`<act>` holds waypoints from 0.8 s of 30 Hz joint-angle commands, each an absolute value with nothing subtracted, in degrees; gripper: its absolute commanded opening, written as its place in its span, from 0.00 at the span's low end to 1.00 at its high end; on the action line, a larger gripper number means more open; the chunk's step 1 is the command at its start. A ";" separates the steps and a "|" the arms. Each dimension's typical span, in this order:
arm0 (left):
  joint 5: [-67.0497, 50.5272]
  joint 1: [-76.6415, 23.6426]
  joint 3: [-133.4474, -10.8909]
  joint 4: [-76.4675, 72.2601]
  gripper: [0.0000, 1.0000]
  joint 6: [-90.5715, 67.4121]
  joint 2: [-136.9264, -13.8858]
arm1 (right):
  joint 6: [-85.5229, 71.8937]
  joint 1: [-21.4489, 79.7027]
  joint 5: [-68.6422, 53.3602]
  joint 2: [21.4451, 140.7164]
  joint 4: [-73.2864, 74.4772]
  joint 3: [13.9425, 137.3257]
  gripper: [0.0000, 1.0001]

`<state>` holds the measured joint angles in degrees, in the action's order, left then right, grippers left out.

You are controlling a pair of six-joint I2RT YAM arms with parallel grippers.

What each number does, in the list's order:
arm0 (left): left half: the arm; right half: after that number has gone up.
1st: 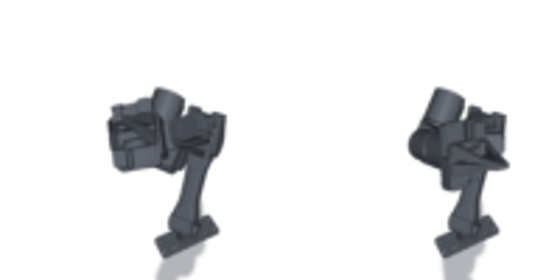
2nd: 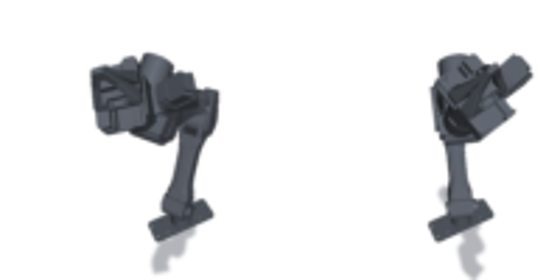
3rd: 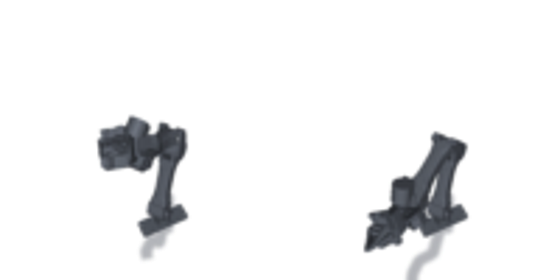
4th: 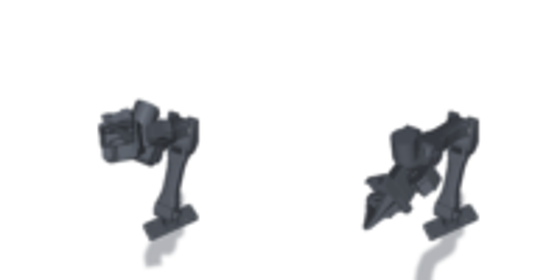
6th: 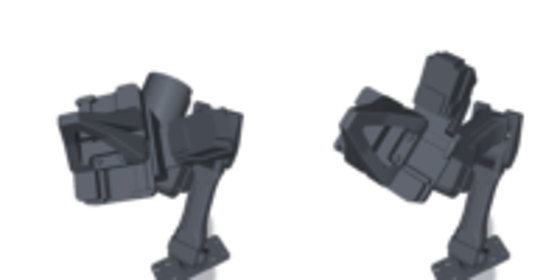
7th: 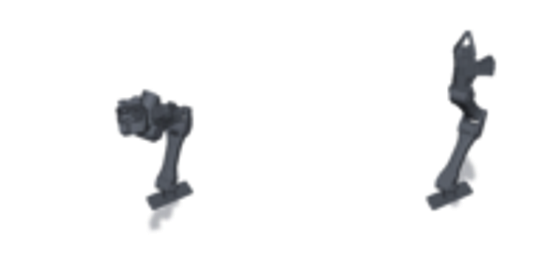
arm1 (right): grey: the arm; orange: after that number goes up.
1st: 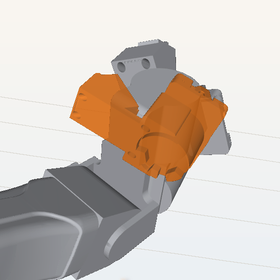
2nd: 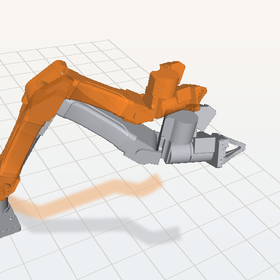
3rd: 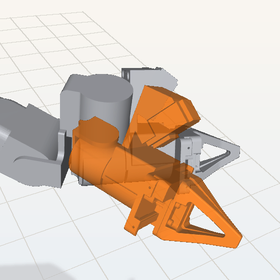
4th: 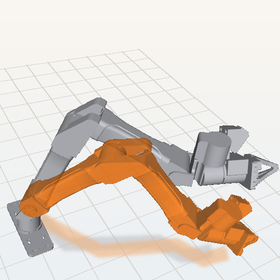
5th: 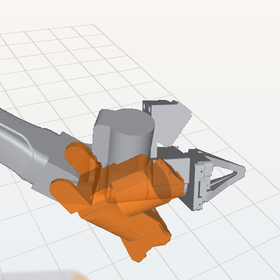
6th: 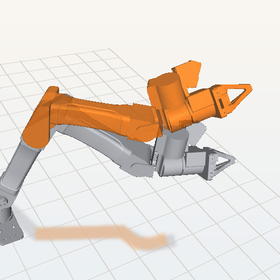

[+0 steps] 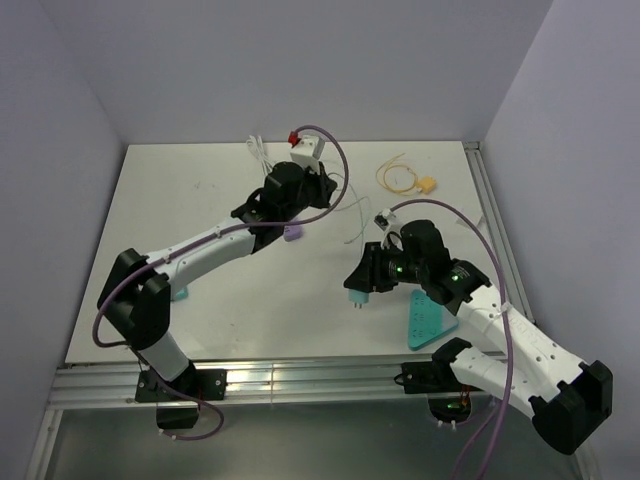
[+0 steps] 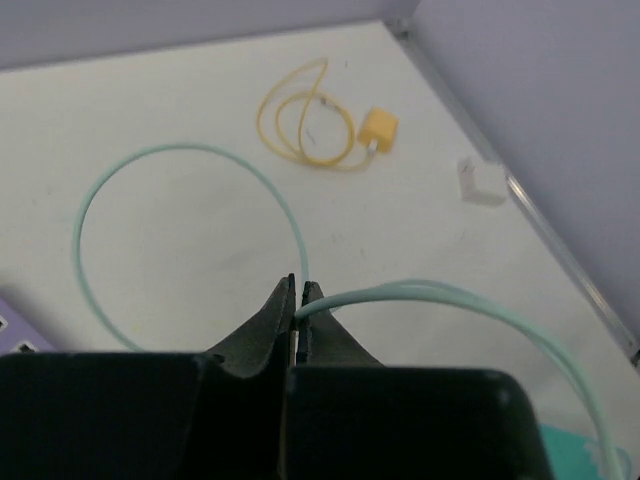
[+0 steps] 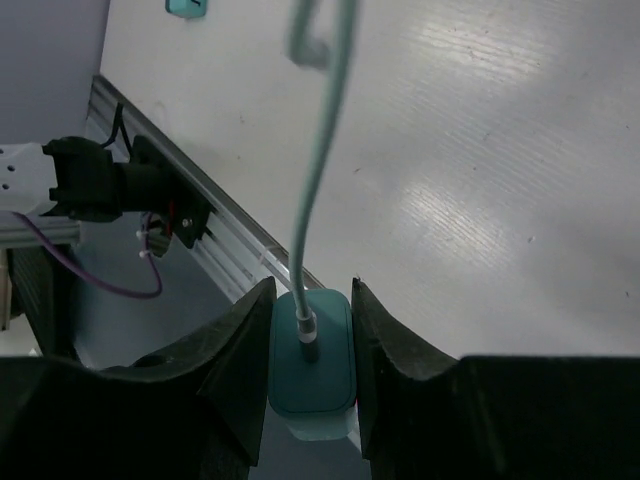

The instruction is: Insert the plug

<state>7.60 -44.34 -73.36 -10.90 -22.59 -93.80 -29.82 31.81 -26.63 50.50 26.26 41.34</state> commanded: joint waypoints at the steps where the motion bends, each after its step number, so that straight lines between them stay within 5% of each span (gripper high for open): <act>1: -5.00 -43.60 -76.72 -6.61 0.00 -22.23 -96.50 | -27.68 31.38 -30.42 52.55 25.22 45.08 0.00; 7: -1.14 -40.26 -79.28 4.13 0.01 -28.30 -101.60 | -32.24 31.29 -18.90 52.65 23.56 46.58 0.00; 12: -4.12 -39.90 -73.13 0.53 0.27 -29.53 -99.59 | -36.03 31.11 -13.55 54.14 19.95 46.85 0.00; 16: -8.34 -39.90 -67.17 -6.30 0.81 -30.32 -94.59 | -39.28 30.06 -11.34 54.93 18.37 45.97 0.00; 17: -8.87 -39.90 -65.76 -7.46 0.87 -31.19 -93.35 | -39.72 29.80 -11.25 54.76 17.50 45.62 0.00; 24: -17.39 -39.90 -51.26 -25.61 0.92 -36.82 -82.10 | -42.27 26.55 -10.28 52.30 16.35 45.09 0.00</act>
<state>-11.40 -39.72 -54.70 -11.49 -33.08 -87.26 -40.40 27.88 -11.84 54.33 20.32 43.94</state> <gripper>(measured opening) 0.925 0.404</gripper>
